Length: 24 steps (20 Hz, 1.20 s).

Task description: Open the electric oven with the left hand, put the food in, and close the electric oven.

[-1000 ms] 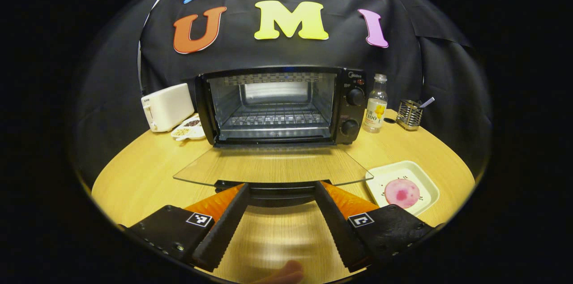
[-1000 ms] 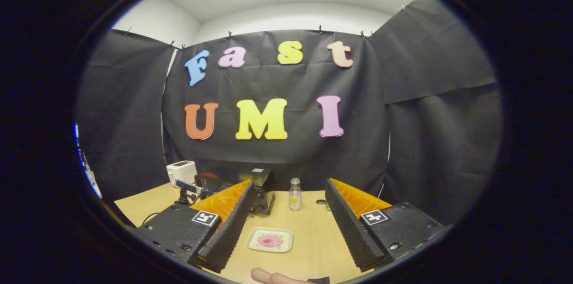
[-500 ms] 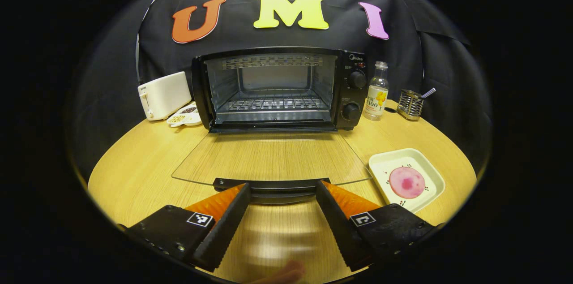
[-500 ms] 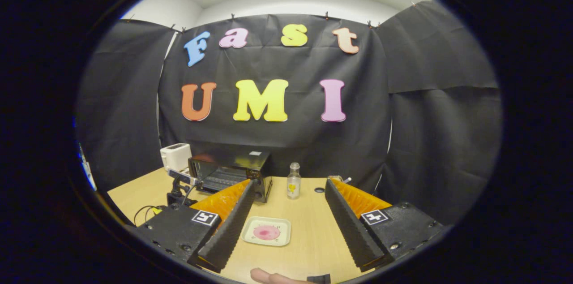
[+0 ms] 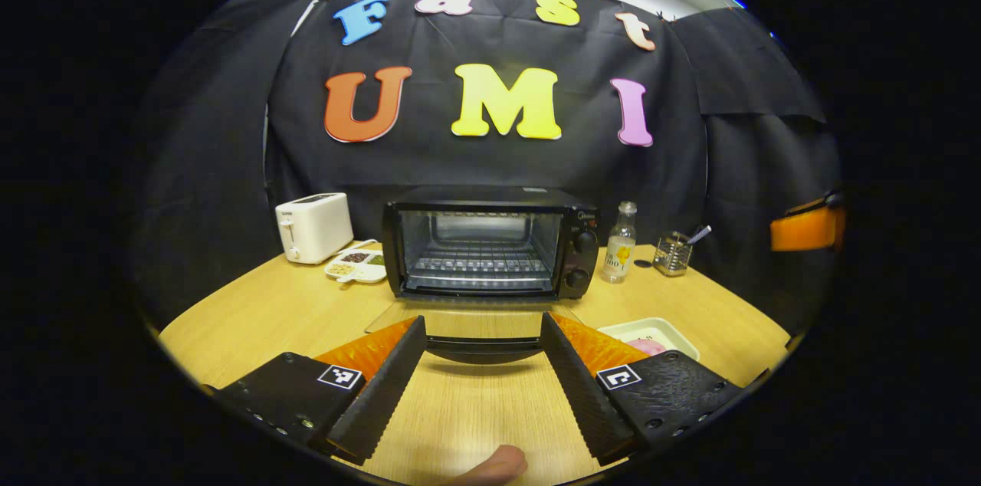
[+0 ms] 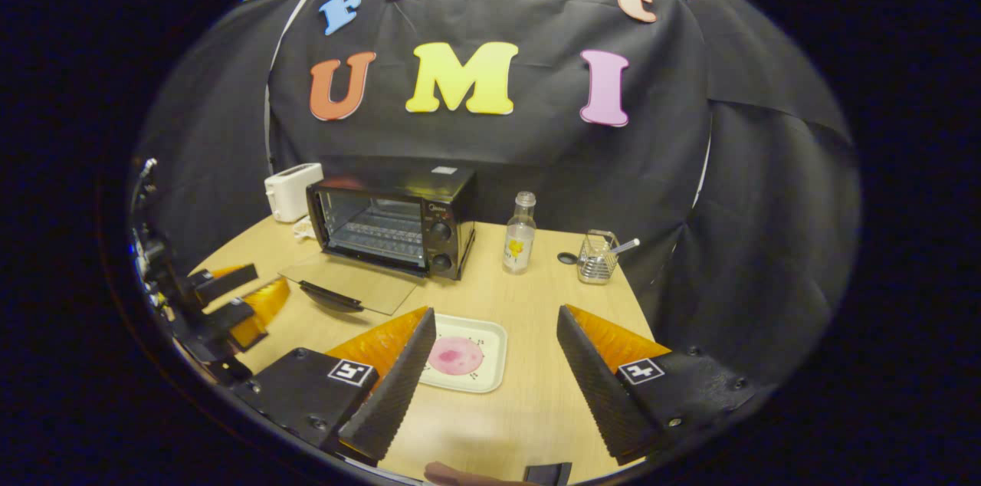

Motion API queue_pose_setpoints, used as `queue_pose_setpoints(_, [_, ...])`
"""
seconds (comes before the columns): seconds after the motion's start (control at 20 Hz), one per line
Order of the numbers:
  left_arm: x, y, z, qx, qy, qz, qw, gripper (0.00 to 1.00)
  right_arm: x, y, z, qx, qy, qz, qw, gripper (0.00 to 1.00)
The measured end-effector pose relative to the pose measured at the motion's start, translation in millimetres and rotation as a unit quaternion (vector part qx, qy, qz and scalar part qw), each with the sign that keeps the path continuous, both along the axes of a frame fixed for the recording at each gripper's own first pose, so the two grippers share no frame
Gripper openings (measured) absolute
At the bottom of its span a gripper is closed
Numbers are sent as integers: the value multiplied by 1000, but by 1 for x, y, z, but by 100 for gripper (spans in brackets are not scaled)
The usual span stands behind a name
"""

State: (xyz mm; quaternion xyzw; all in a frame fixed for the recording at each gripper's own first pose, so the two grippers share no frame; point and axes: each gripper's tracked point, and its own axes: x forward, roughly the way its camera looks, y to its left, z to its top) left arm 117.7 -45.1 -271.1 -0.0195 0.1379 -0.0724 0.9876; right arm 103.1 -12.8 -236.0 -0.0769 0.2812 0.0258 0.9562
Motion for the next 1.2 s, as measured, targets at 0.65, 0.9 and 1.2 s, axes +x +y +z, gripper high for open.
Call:
queue_pose_setpoints(0.65, [-86,70,144,3,-108,64,992,95,55,-35,-159,77,117,-40,989,95])
queue_pose_setpoints(0.9, [-92,77,165,5,-123,84,989,95,57,-32,-186,113,142,-23,983,60])
queue_pose_setpoints(1.2, [-94,64,165,29,-129,84,988,84,54,-22,-208,200,177,-2,964,8])
